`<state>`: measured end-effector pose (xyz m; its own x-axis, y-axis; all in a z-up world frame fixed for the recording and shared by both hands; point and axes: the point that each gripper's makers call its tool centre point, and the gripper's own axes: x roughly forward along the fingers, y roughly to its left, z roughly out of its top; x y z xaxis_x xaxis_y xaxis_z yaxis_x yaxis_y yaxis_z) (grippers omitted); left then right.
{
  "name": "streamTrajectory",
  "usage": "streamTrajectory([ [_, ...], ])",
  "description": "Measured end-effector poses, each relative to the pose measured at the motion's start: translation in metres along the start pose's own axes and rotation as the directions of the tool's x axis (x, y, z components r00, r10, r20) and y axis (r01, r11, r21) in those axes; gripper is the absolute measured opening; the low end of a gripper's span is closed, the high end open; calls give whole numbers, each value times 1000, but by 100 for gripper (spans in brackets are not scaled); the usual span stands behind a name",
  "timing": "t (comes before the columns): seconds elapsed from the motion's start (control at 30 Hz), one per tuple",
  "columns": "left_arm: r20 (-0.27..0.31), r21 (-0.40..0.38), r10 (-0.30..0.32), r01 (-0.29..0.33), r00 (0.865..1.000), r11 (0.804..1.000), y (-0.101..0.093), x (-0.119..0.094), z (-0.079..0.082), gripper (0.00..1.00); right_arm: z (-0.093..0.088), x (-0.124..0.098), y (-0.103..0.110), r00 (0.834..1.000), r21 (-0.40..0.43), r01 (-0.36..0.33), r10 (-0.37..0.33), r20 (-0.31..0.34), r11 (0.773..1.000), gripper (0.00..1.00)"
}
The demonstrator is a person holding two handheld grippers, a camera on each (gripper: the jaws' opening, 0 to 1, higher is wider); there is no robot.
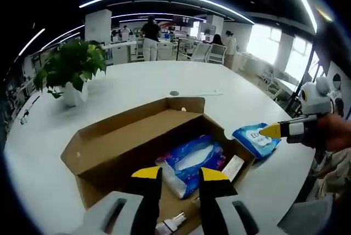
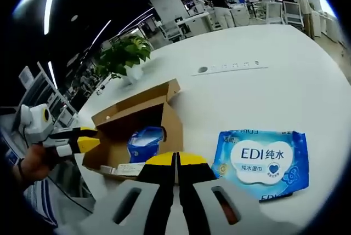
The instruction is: Operate the shoe box by opening the lid, removing the specified soft item, and placing it in the target area until the item is outside and the box remains undamaged.
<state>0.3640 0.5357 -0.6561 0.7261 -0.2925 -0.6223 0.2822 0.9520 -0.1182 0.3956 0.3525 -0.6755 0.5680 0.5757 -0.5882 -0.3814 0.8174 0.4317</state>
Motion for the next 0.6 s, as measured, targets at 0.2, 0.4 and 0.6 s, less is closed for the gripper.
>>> streamTrajectory([
  [0.2,6,-12,6,-6,1000,1000,8,-13,-7,26,3,8,10,1000,-20,-19,18,-12,1000,0],
  [0.4,13,-34,18,-18,1000,999,18,-22,-13,27,3,15,19,999,-38,-37,36,-26,999,0],
  [0.6,24,-51,22,-20,999,998,30,-26,-18,27,-2,23,33,996,-88,-69,63,-68,994,1],
])
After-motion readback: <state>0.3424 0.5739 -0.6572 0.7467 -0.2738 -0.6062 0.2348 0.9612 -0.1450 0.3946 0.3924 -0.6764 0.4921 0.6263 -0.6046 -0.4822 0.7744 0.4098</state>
